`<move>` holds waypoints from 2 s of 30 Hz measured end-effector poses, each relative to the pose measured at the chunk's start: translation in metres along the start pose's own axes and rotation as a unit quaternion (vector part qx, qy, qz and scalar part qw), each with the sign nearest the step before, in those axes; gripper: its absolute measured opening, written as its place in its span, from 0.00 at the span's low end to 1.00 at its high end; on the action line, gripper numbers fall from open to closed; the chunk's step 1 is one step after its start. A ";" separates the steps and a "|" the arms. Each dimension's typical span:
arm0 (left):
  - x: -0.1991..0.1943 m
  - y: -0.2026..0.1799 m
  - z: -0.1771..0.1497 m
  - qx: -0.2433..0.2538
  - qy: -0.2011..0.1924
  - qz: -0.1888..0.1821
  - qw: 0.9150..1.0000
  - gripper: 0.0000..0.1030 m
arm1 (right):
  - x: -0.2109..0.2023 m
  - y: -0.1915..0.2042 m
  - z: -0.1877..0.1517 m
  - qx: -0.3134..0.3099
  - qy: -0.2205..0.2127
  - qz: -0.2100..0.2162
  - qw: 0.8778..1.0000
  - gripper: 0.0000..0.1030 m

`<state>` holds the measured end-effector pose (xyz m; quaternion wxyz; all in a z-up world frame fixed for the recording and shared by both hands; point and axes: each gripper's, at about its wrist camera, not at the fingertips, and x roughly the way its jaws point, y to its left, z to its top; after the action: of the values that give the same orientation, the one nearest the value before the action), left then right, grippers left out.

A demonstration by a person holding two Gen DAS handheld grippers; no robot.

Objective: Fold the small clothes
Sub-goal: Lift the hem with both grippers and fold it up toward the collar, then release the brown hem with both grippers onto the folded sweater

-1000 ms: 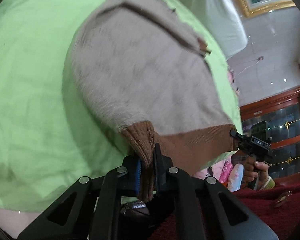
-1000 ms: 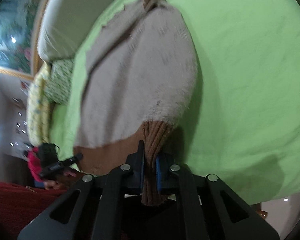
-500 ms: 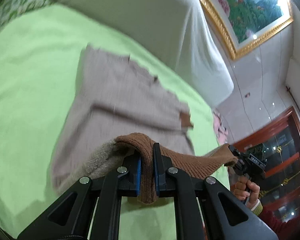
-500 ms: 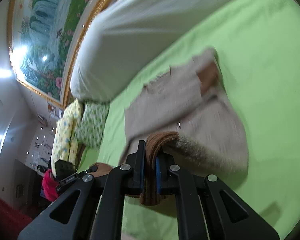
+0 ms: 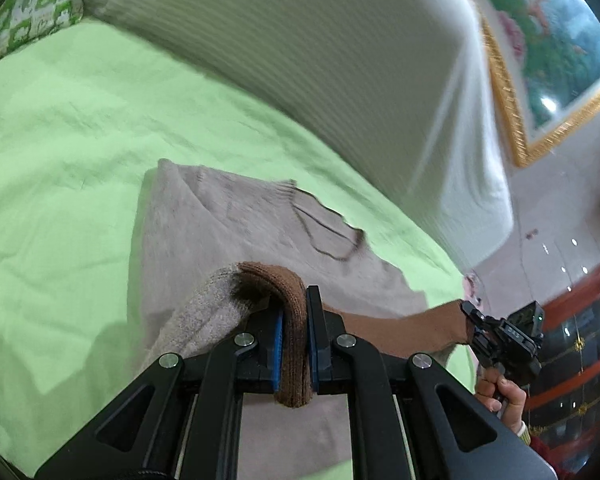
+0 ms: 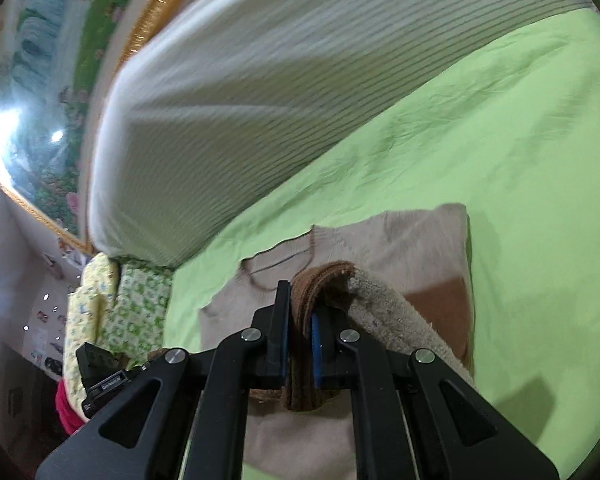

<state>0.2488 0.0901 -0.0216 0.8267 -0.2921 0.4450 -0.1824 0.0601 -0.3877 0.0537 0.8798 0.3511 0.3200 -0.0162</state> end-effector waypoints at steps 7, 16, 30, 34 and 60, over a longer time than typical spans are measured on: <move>0.055 0.019 0.031 -0.018 0.010 0.044 0.999 0.10 | 0.047 -0.018 0.025 0.004 0.019 -0.038 0.999 0.10; 0.075 0.024 0.048 -0.020 0.006 0.080 0.997 0.34 | 0.071 -0.036 0.042 0.046 0.043 -0.071 0.996 0.17; 0.020 -0.010 0.005 0.059 -0.005 0.107 0.992 0.61 | 0.013 -0.003 0.026 0.000 -0.016 -0.039 0.999 0.68; 0.040 -0.039 -0.018 0.127 0.036 0.097 0.986 0.62 | 0.022 0.021 -0.001 -0.066 0.009 -0.053 0.996 0.68; 0.099 -0.013 0.017 0.171 0.030 0.255 0.951 0.40 | 0.089 0.006 0.002 -0.191 0.019 -0.213 0.958 0.66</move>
<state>0.3159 0.0302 -0.0684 0.8693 -0.0173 0.4917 -0.0475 0.1333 -0.3675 0.0076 0.9002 0.1004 0.4016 -0.1350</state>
